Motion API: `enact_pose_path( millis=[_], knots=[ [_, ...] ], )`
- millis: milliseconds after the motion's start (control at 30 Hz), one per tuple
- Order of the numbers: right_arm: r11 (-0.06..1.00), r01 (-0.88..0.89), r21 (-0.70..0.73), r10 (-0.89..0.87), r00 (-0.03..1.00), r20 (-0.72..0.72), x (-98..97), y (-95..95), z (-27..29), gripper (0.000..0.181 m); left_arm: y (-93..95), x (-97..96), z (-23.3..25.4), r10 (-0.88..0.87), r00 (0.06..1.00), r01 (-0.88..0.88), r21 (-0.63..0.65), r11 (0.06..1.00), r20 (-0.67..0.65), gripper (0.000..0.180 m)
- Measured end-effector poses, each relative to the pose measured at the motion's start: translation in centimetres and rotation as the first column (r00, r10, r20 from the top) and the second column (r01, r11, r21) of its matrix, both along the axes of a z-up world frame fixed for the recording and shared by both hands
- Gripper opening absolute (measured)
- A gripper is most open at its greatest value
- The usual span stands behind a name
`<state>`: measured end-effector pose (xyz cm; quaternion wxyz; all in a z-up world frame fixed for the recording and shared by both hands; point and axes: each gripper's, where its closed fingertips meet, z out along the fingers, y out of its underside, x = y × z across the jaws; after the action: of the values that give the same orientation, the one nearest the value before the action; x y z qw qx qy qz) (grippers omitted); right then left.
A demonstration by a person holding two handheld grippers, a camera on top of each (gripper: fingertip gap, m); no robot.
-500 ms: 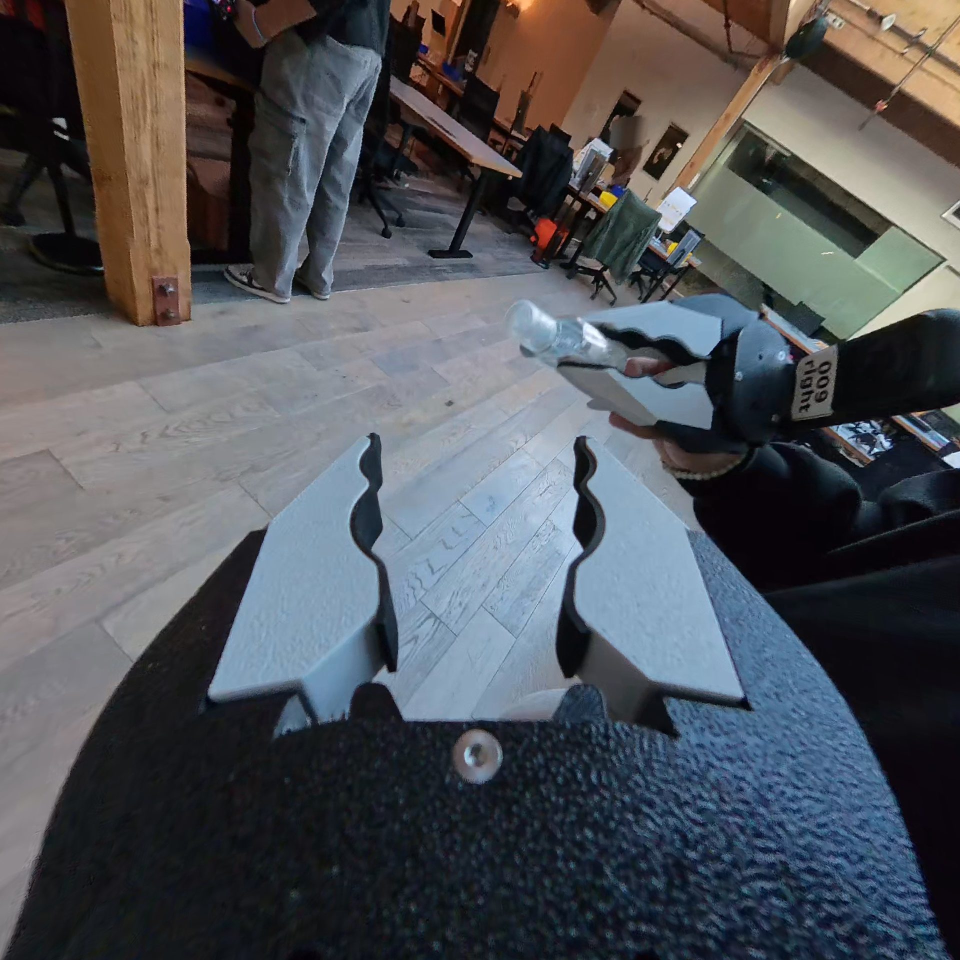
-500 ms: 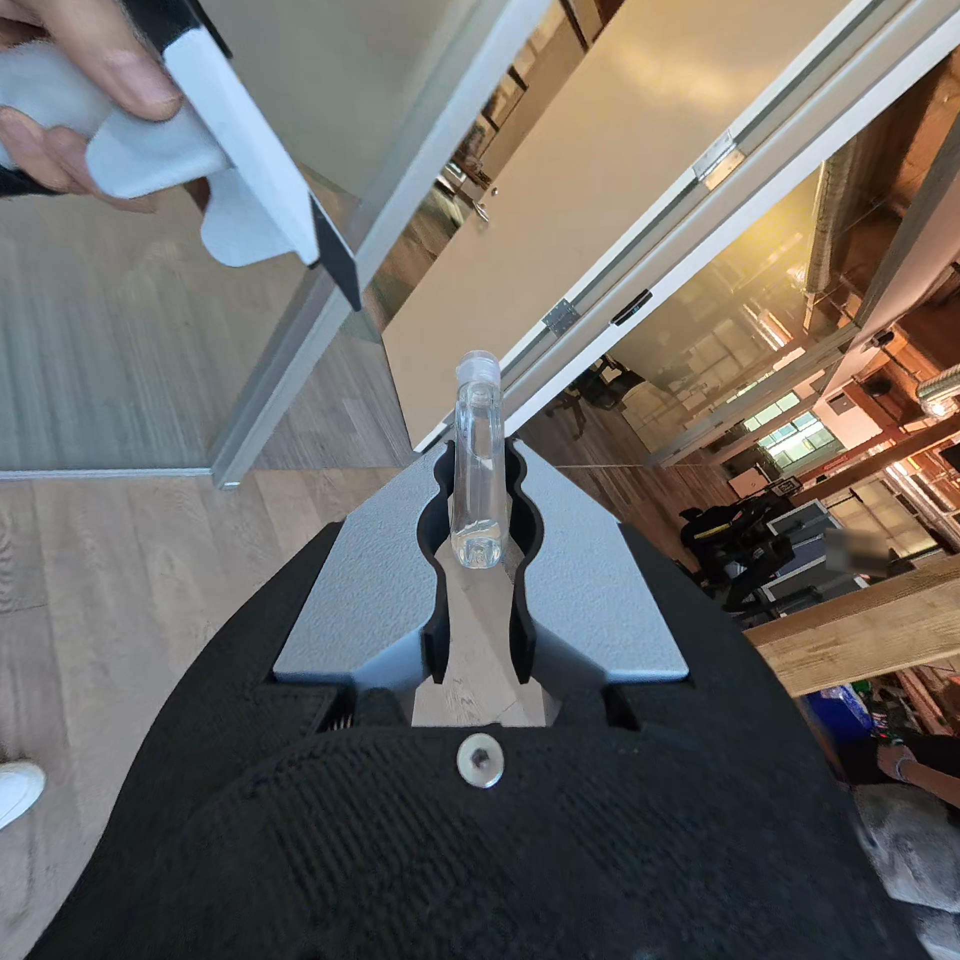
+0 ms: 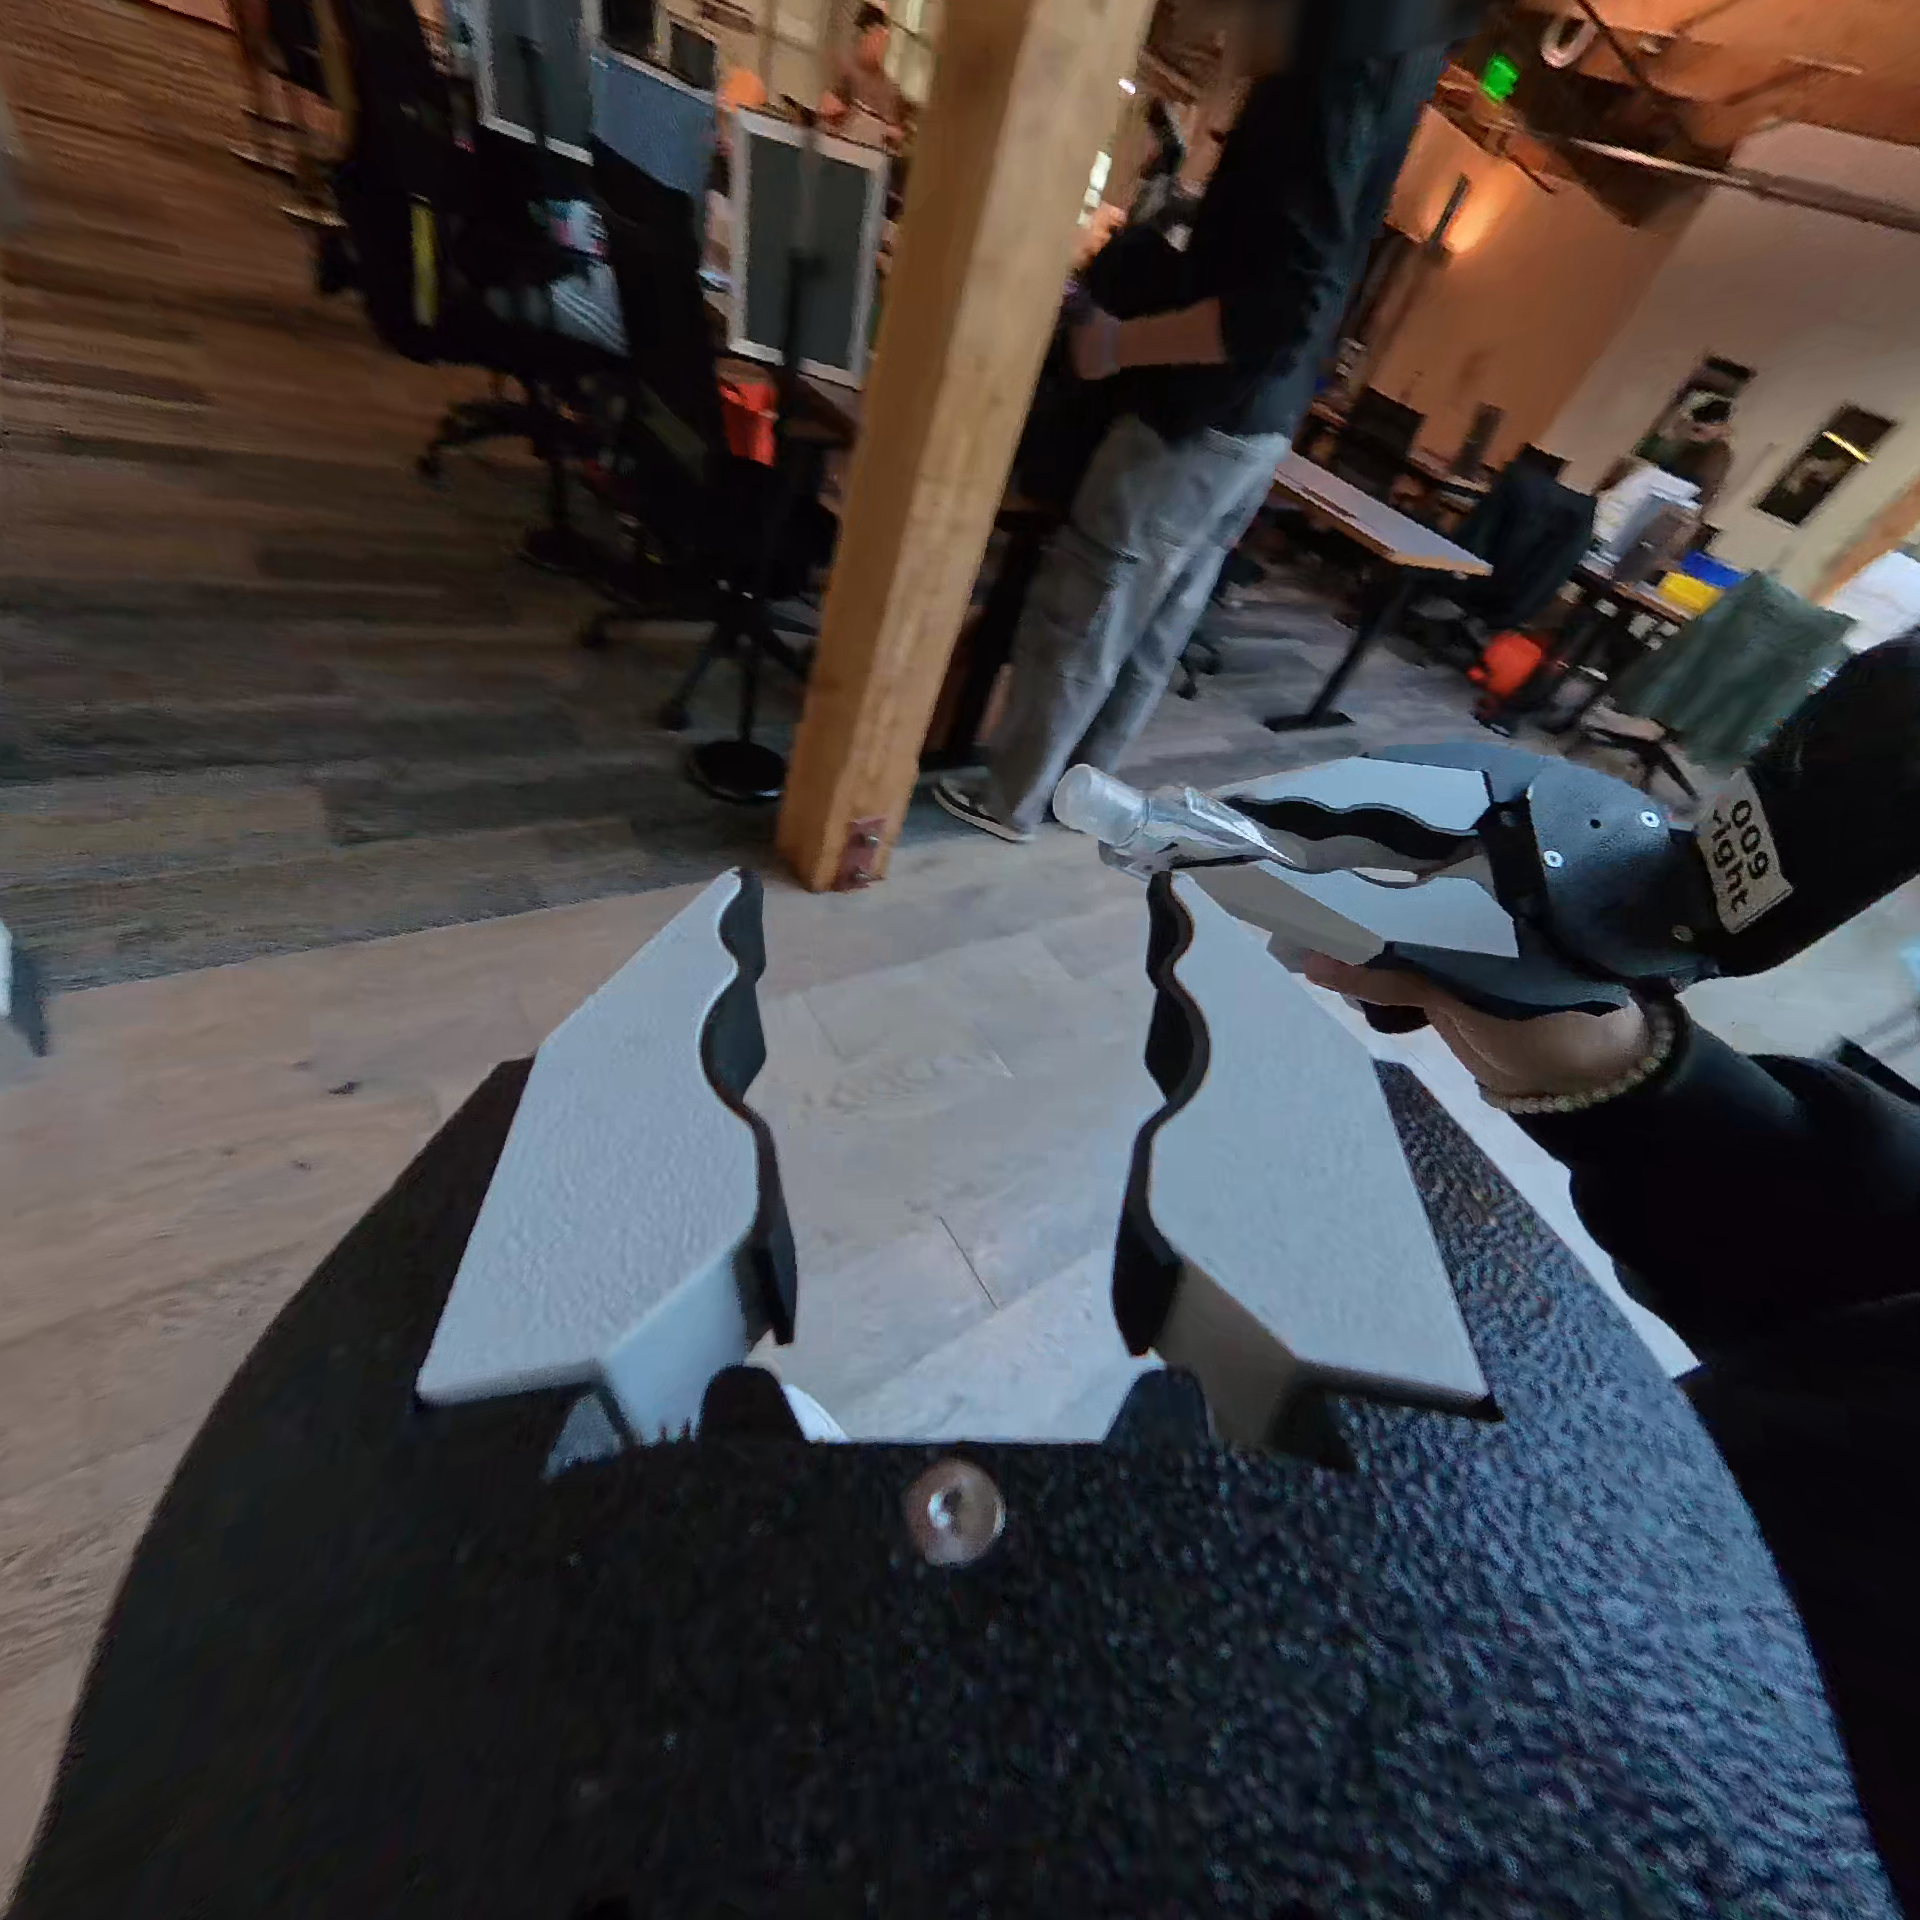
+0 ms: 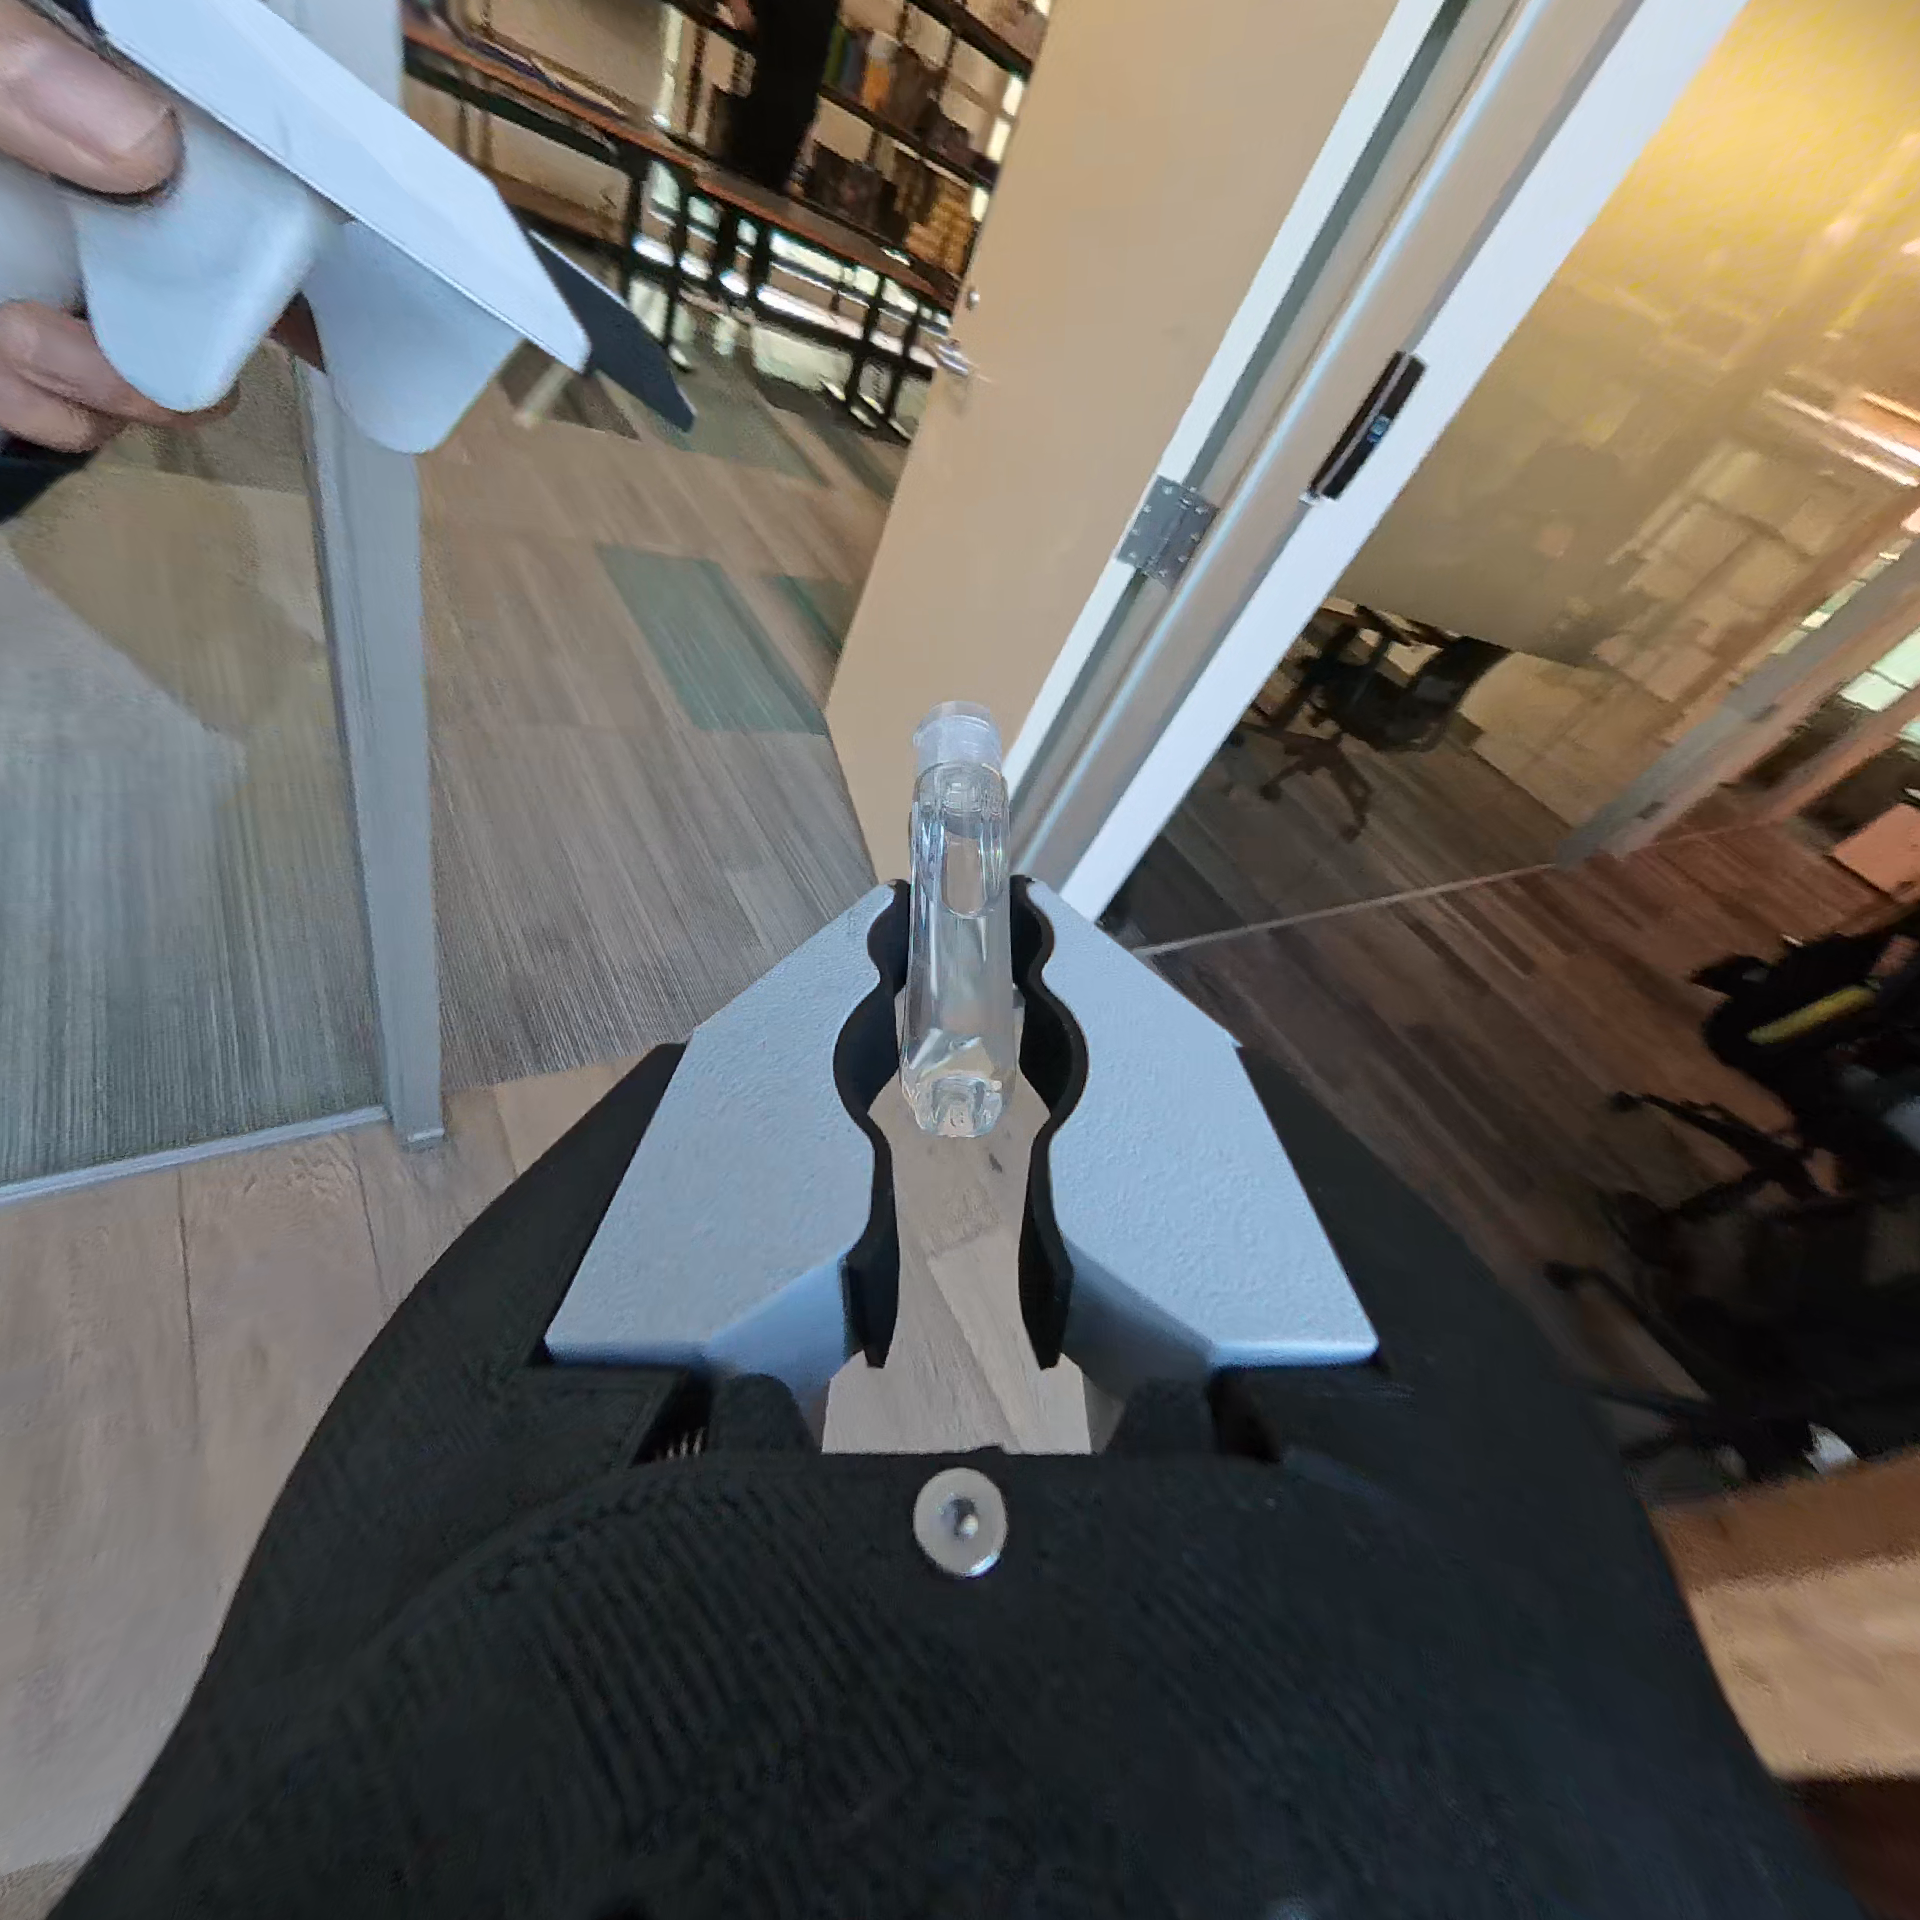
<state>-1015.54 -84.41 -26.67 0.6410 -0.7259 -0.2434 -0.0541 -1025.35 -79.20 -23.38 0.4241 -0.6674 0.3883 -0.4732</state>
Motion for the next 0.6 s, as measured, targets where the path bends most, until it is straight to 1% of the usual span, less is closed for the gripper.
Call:
enact_pose_path(
  millis=[67,133,167,233,333,433,500,567,600],
  knots=[
    [0.998,-0.068,-0.005,0.068,0.997,-0.026,2.3,6.7,-0.2,0.016,6.0,1.0,-0.1,0.099,0.995,-0.099,0.013,0.995,0.004,0.072],
    [0.988,-0.155,-0.025,0.153,0.986,-0.064,3.5,13.1,0.5,0.016,12.0,1.4,0.2,0.217,0.976,-0.216,0.021,0.976,-0.019,0.072],
    [0.979,-0.204,-0.013,0.203,0.977,-0.07,3.9,16.2,1.1,0.016,14.8,1.5,0.7,0.265,0.964,-0.264,0.027,0.964,-0.019,0.072],
    [0.958,-0.287,-0.015,0.285,0.957,-0.055,4.2,21.8,2.0,0.016,19.5,1.6,1.8,0.335,0.942,-0.334,0.051,0.941,-0.013,0.072],
    [0.935,-0.354,-0.014,0.354,0.934,-0.047,4.5,29.3,3.4,0.016,25.8,1.1,2.2,0.451,0.892,-0.447,0.092,0.89,-0.038,0.072],
    [0.912,-0.41,-0.015,0.406,0.907,-0.111,4.1,36.0,3.8,0.016,31.2,0.5,1.7,0.529,0.848,-0.522,0.115,0.845,-0.034,0.071],
    [0.9,-0.434,-0.031,0.43,0.899,-0.088,3.7,40.5,3.5,0.016,35.2,-0.2,0.9,0.573,0.819,-0.565,0.133,0.815,-0.037,0.072],
    [0.895,-0.445,-0.018,0.444,0.895,-0.039,3.2,44.8,3.7,0.016,39.6,-1.0,0.3,0.604,0.797,-0.592,0.162,0.789,-0.03,0.075],
    [0.895,-0.446,-0.01,0.445,0.895,-0.037,3.1,46.7,3.7,0.016,41.9,-1.2,0.2,0.606,0.795,-0.592,0.183,0.785,-0.028,0.076]
  ],
)
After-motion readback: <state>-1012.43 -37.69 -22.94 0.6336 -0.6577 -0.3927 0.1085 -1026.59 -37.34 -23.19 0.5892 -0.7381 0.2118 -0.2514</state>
